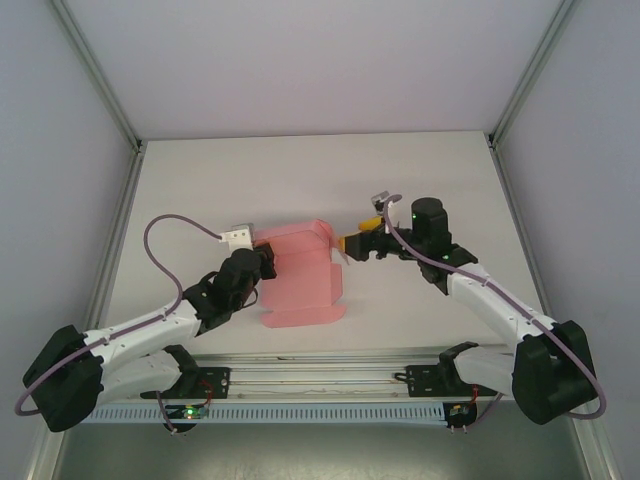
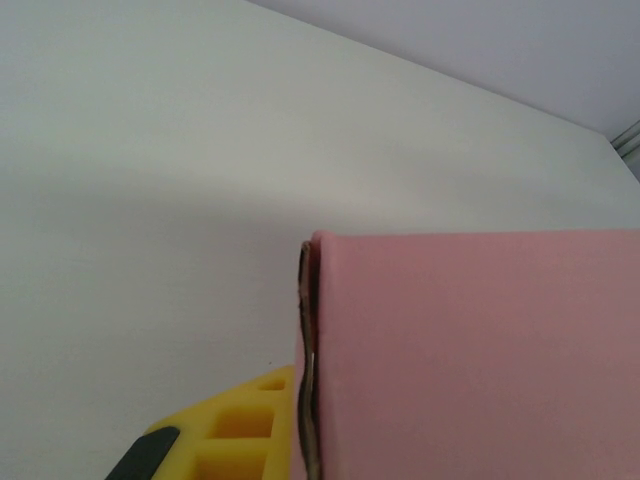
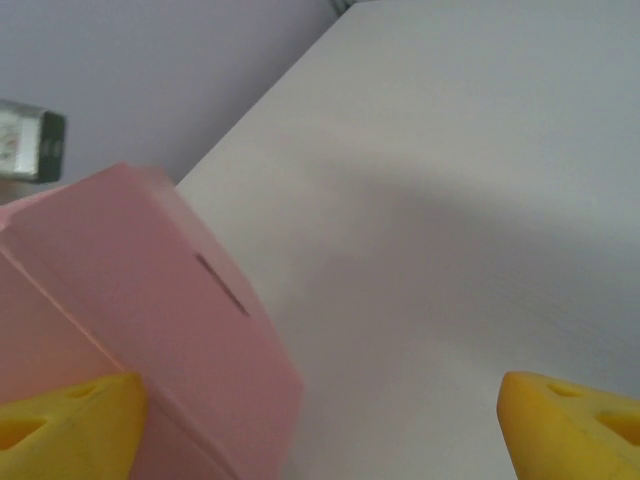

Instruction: Assemble paper box

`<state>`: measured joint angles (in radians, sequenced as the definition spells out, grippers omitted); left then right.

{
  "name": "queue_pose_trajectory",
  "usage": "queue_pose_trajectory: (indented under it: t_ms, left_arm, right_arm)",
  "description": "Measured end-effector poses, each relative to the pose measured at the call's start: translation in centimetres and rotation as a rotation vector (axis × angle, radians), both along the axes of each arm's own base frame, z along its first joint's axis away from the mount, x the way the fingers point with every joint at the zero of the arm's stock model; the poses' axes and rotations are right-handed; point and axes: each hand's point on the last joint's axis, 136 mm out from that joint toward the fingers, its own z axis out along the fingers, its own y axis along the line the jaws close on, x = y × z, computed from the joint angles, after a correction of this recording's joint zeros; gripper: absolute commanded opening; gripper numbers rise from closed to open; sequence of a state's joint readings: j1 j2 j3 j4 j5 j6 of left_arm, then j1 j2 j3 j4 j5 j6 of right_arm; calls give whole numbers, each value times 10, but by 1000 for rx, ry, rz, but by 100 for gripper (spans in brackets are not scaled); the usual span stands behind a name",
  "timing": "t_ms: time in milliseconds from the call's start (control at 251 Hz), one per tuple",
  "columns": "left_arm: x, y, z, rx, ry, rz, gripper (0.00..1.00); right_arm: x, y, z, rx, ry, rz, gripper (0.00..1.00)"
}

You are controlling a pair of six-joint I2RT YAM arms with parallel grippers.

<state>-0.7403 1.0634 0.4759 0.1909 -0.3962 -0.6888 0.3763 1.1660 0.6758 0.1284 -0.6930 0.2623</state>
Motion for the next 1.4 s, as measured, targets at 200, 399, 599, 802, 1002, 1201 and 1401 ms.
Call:
queue_pose_trajectory:
  t_ms: [200, 399, 599, 802, 1002, 1201, 1401]
  left_arm:
    - [1, -1, 0, -2, 3, 2, 0]
    - [2, -2, -3, -9, 13, 9, 0]
    - [3, -2, -8, -4, 28, 13, 0]
    - [4, 1, -14, 9, 40, 38, 0]
    - [6, 7, -13, 1, 36, 81, 0]
    - [5, 19, 2, -28, -4, 136, 0]
    - [1, 33, 12, -61, -46, 188, 0]
  right_arm:
    - [-12, 16, 4, 11, -17, 56, 91]
    - [-13, 20, 3, 36, -11, 57, 89]
    - [-19, 41, -10, 50, 36, 112, 88]
    - [-25, 61, -18, 57, 75, 174, 86]
    - [-20, 63, -18, 49, 70, 153, 92]
    - [-8, 34, -4, -16, -13, -72, 98]
    - [-33, -2, 8, 37, -67, -185, 94]
